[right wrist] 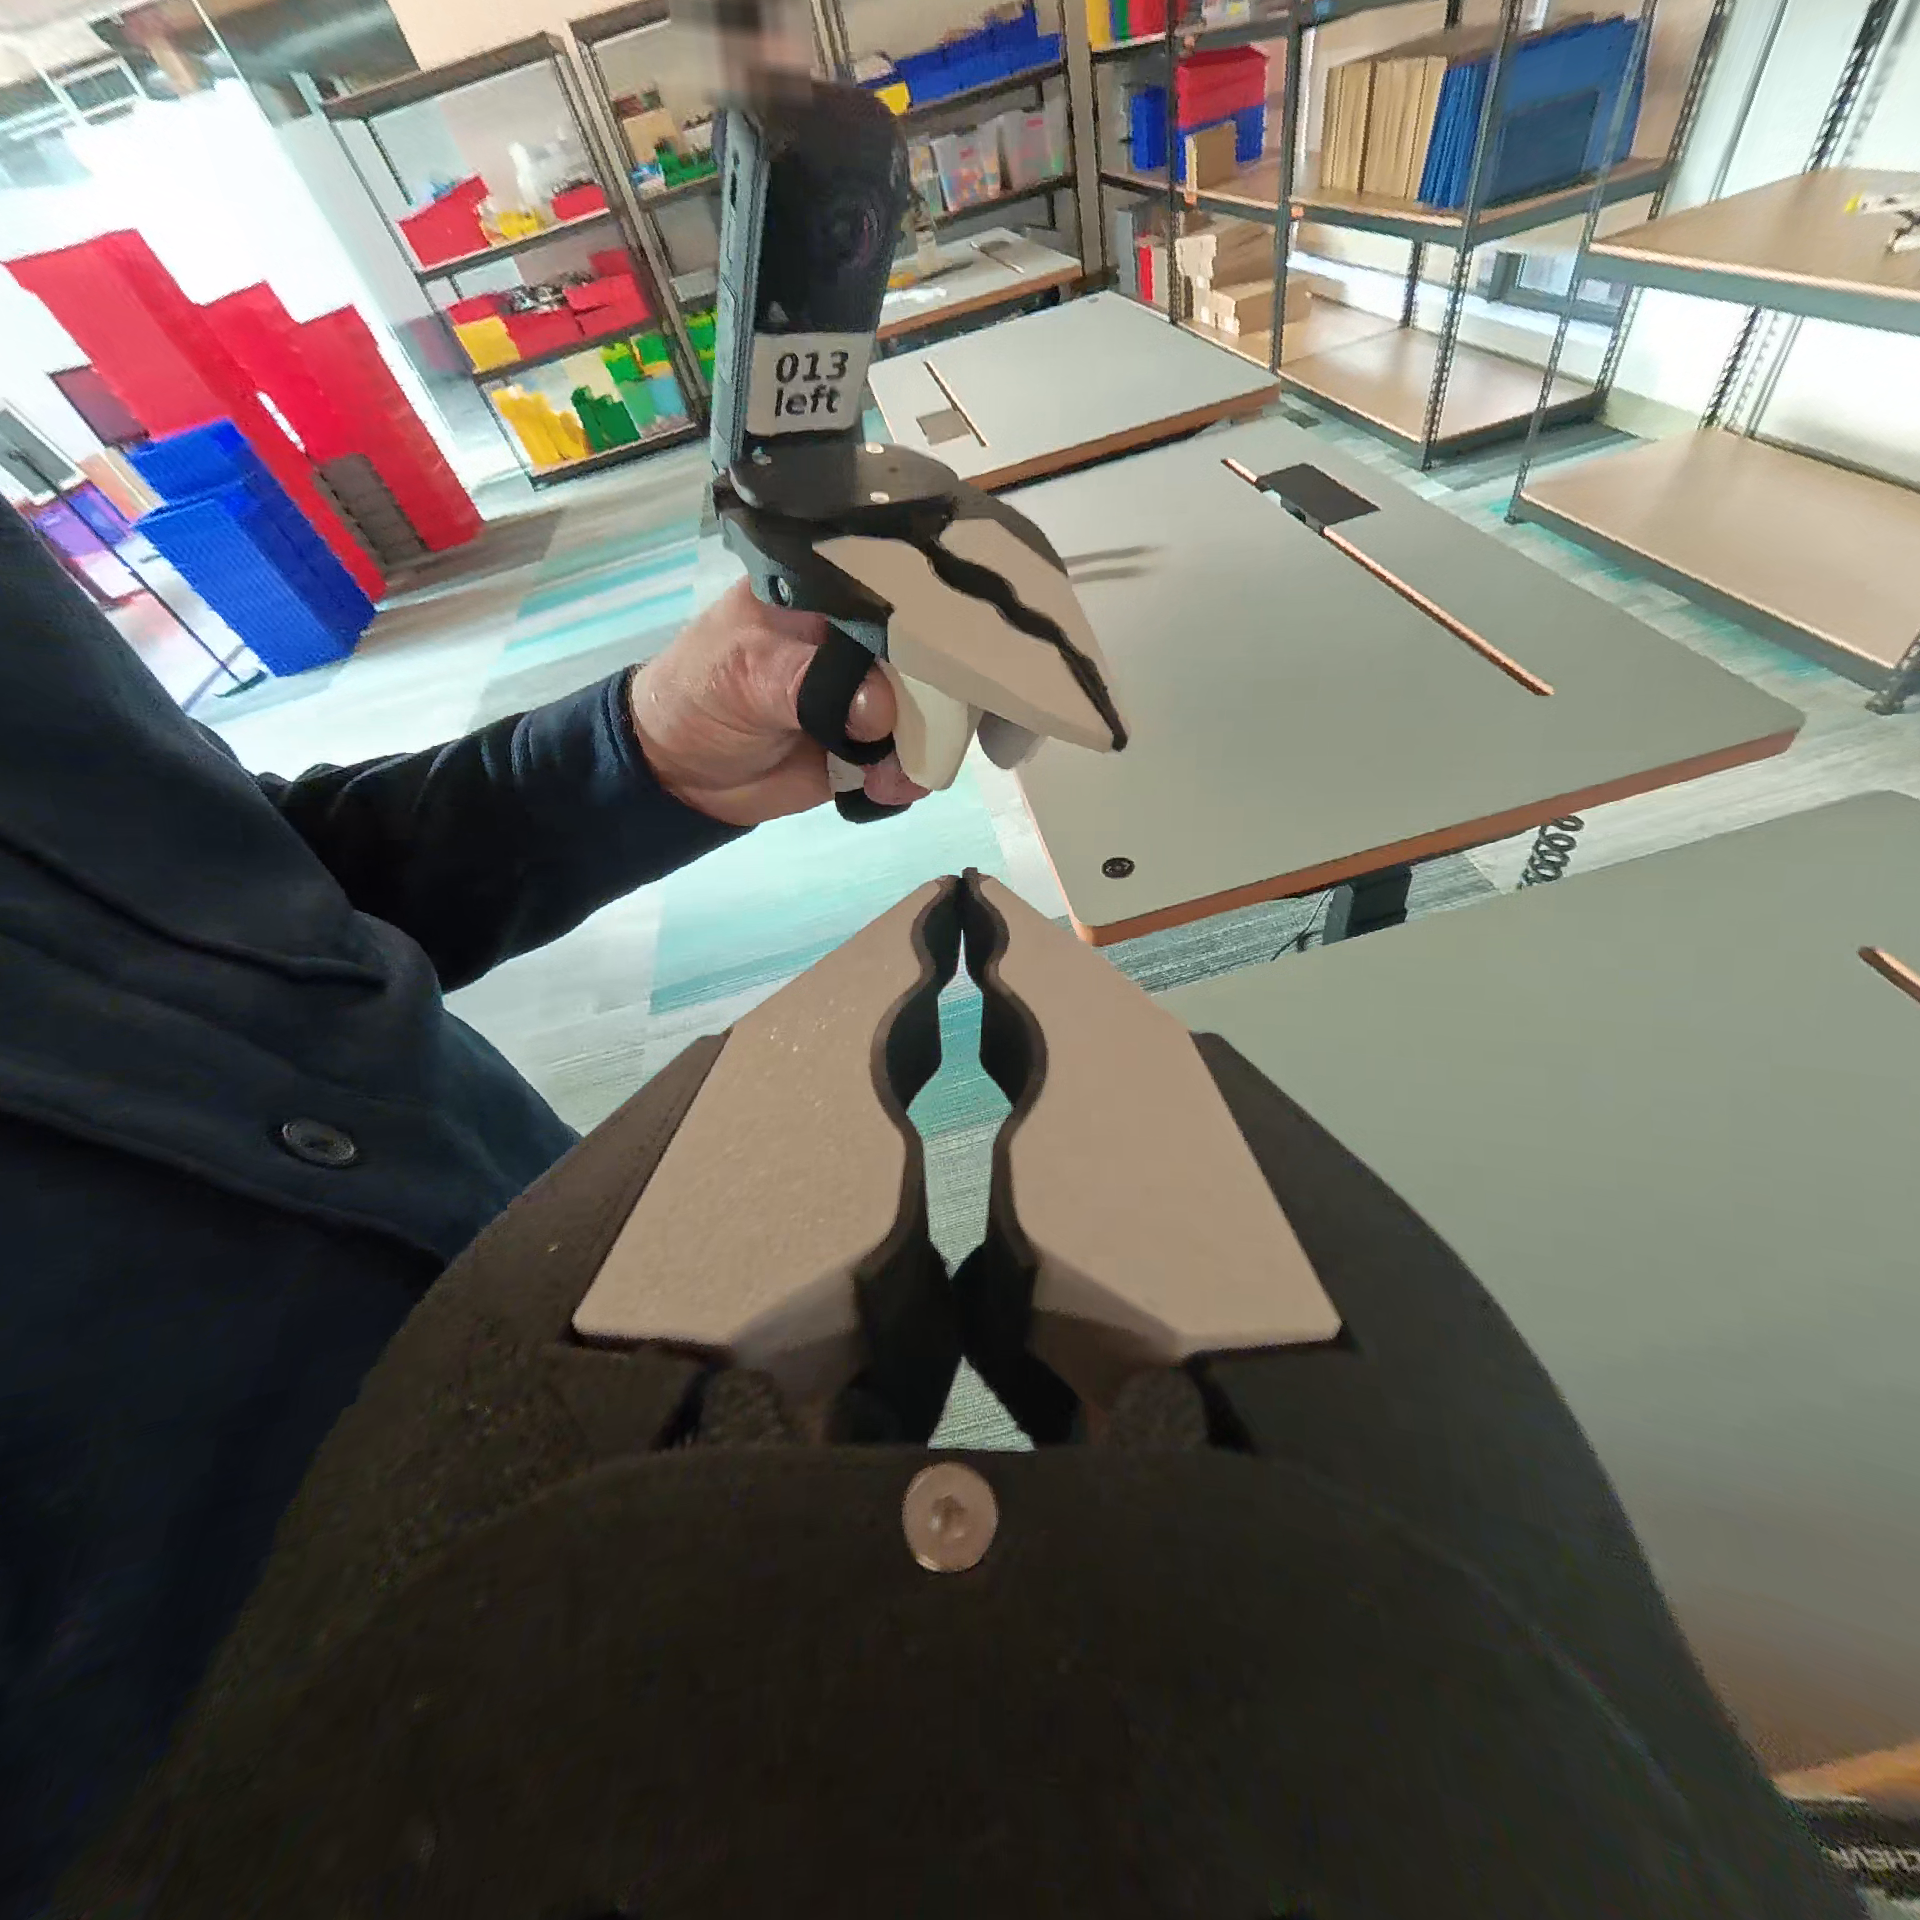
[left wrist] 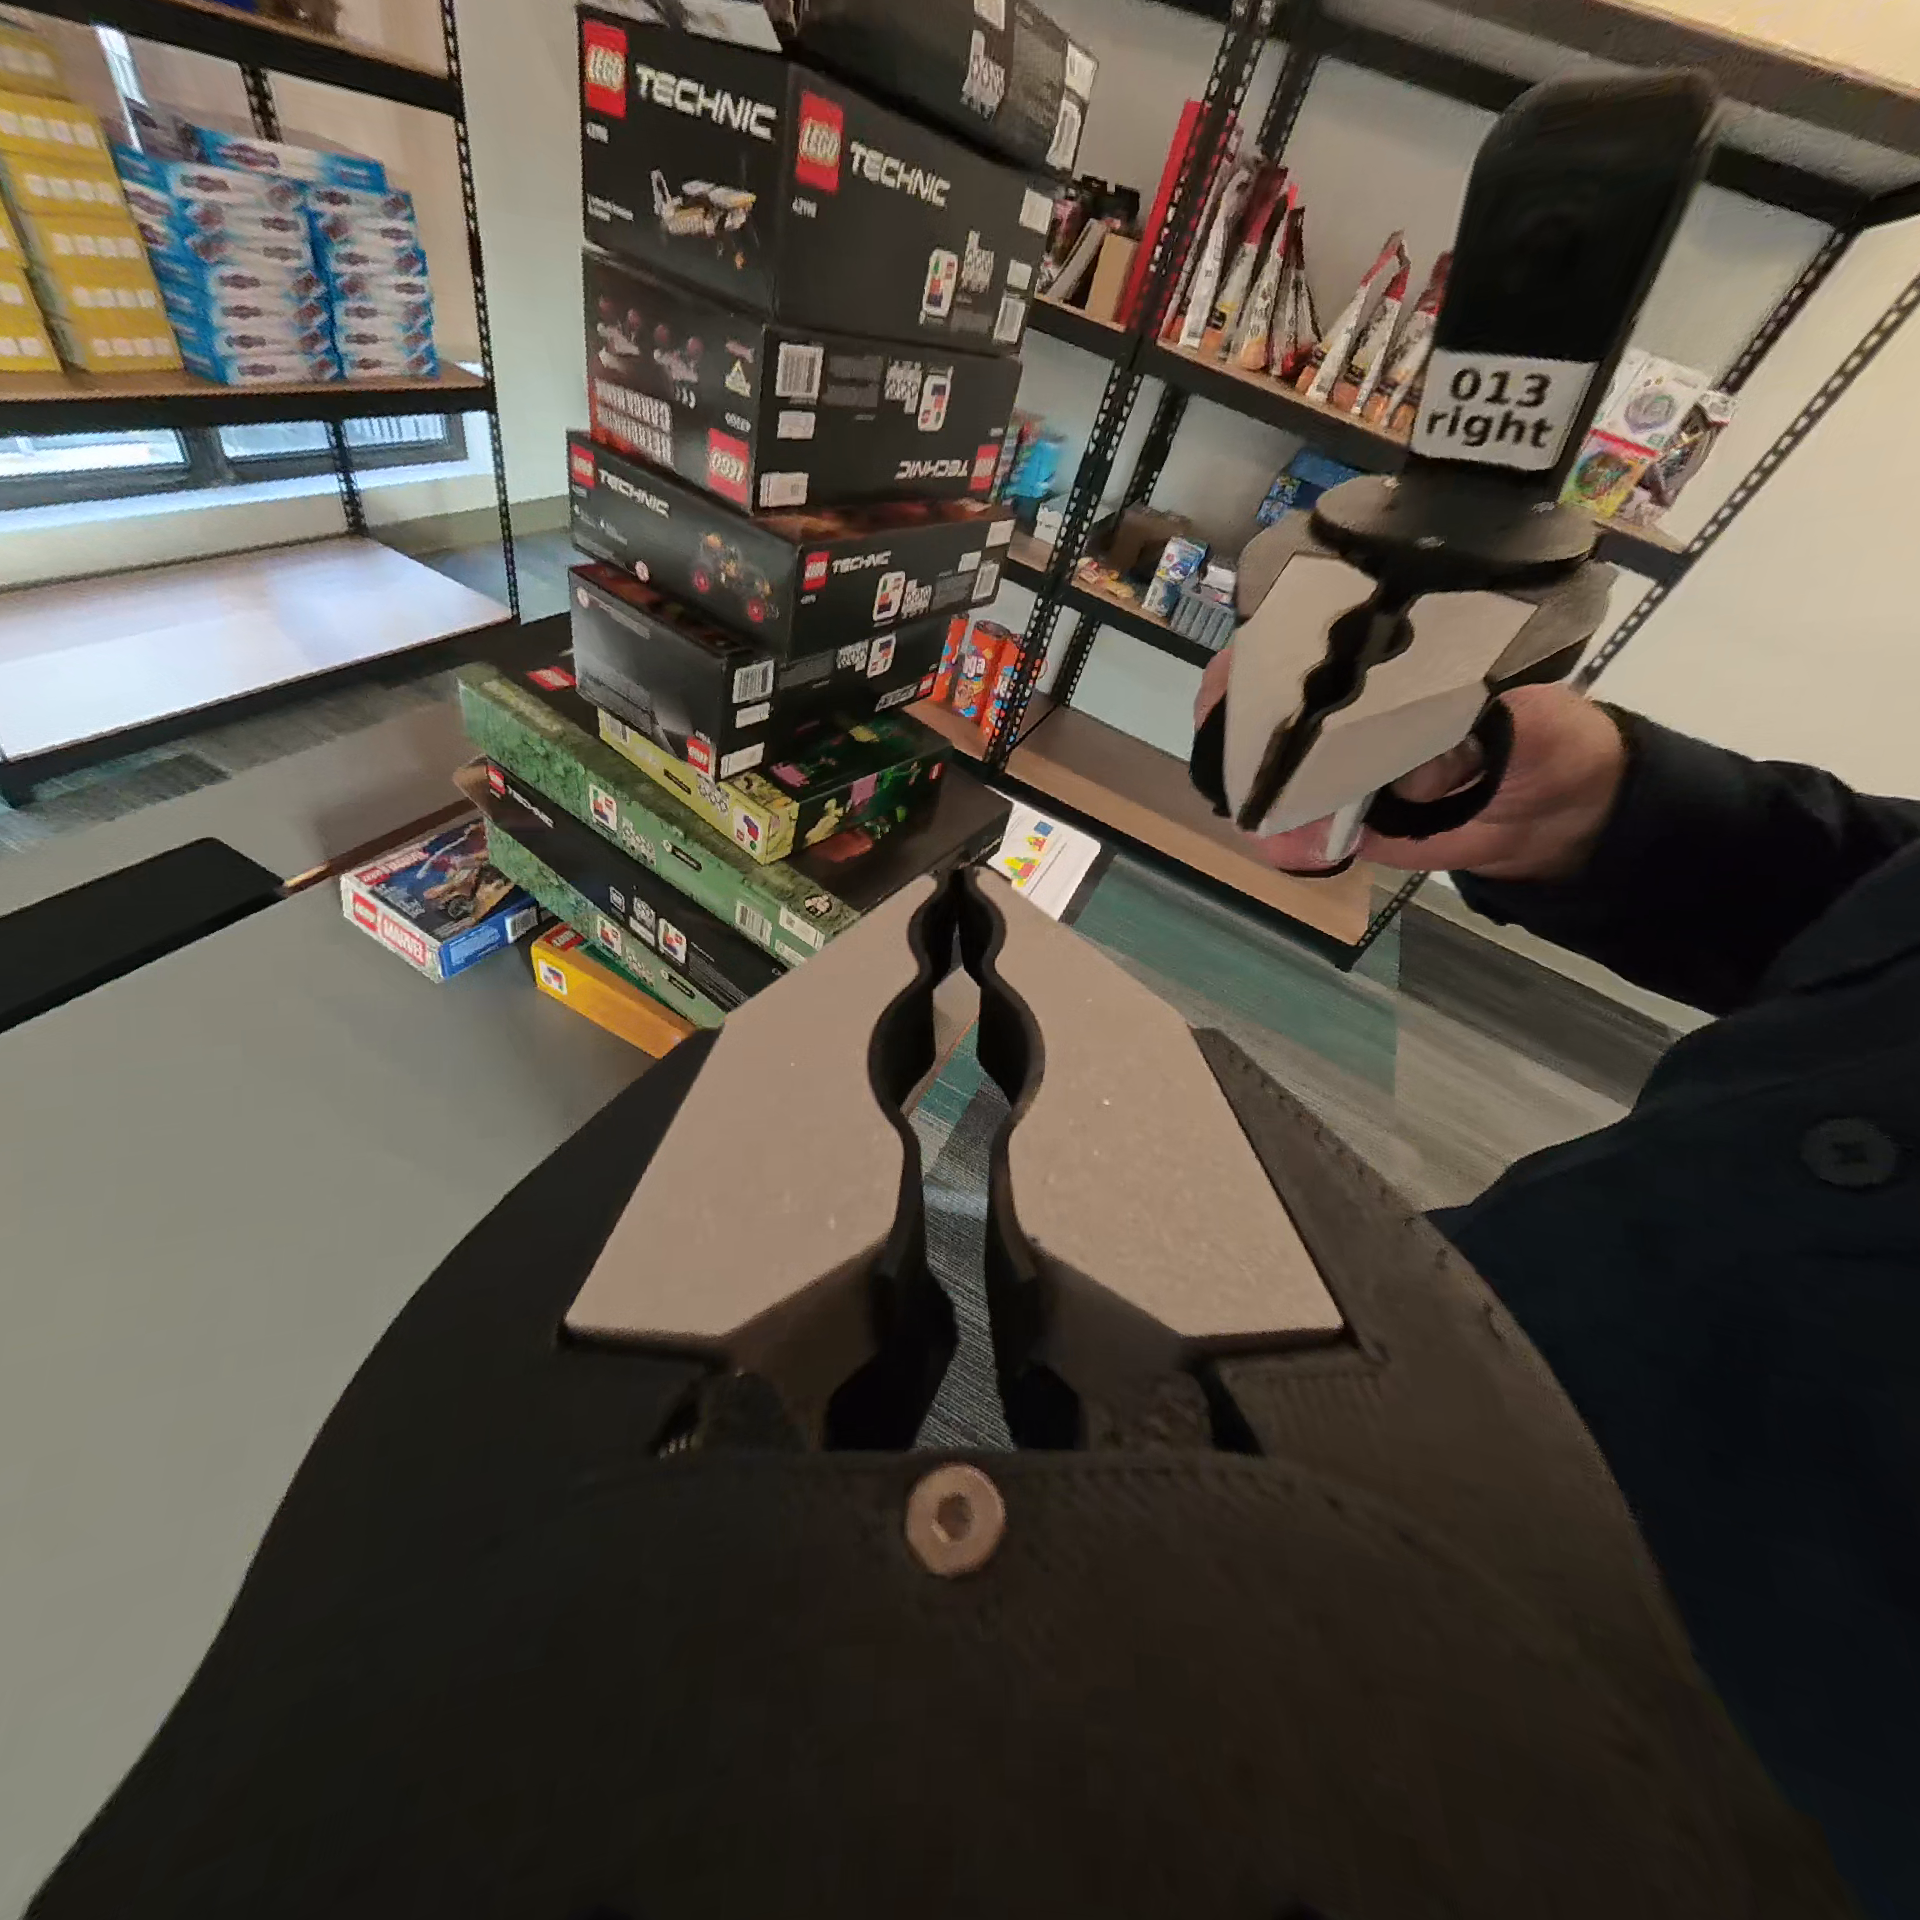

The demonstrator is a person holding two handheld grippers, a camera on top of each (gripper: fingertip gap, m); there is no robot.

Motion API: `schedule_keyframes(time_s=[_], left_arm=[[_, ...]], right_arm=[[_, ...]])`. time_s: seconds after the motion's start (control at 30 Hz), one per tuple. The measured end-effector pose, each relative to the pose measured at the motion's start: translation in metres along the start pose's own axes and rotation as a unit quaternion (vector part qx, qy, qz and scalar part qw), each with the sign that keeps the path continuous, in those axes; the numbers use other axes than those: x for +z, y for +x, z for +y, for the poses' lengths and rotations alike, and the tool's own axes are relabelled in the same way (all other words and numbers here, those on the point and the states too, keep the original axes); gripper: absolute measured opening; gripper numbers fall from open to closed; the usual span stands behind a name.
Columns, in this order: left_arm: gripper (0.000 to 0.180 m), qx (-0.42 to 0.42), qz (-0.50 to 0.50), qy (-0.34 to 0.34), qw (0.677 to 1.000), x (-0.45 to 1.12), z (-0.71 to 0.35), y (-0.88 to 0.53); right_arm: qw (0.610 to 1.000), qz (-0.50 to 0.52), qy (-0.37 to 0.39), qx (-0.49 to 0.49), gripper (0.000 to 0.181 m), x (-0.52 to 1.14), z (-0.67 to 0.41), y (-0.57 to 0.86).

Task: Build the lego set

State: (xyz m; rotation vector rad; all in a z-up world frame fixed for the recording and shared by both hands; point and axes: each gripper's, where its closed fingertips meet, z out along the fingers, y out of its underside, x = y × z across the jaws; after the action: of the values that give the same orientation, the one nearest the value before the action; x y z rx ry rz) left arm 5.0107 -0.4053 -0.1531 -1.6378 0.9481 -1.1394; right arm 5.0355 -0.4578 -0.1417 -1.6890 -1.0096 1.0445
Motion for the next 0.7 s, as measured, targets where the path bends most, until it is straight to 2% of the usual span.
schedule_keyframes(time_s=[0.2, 0.47, 0.7], left_arm=[[0.0, -0.01, 0.025, 0.019, 0.999, 0.007, -0.016, -0.003], [0.0, -0.068, 0.129, 0.065, 0.987, 0.039, -0.045, -0.007], [0.0, -0.037, 0.174, 0.096, 0.979, 0.076, -0.089, -0.017]], right_arm=[[0.999, -0.026, -0.011, 0.018, 0.0, 0.007, 0.006, 0.017], [0.998, -0.046, -0.008, 0.039, 0.0, 0.01, 0.009, 0.07], [0.996, -0.064, -0.008, 0.055, 0.0, 0.0, 0.007, 0.119]])
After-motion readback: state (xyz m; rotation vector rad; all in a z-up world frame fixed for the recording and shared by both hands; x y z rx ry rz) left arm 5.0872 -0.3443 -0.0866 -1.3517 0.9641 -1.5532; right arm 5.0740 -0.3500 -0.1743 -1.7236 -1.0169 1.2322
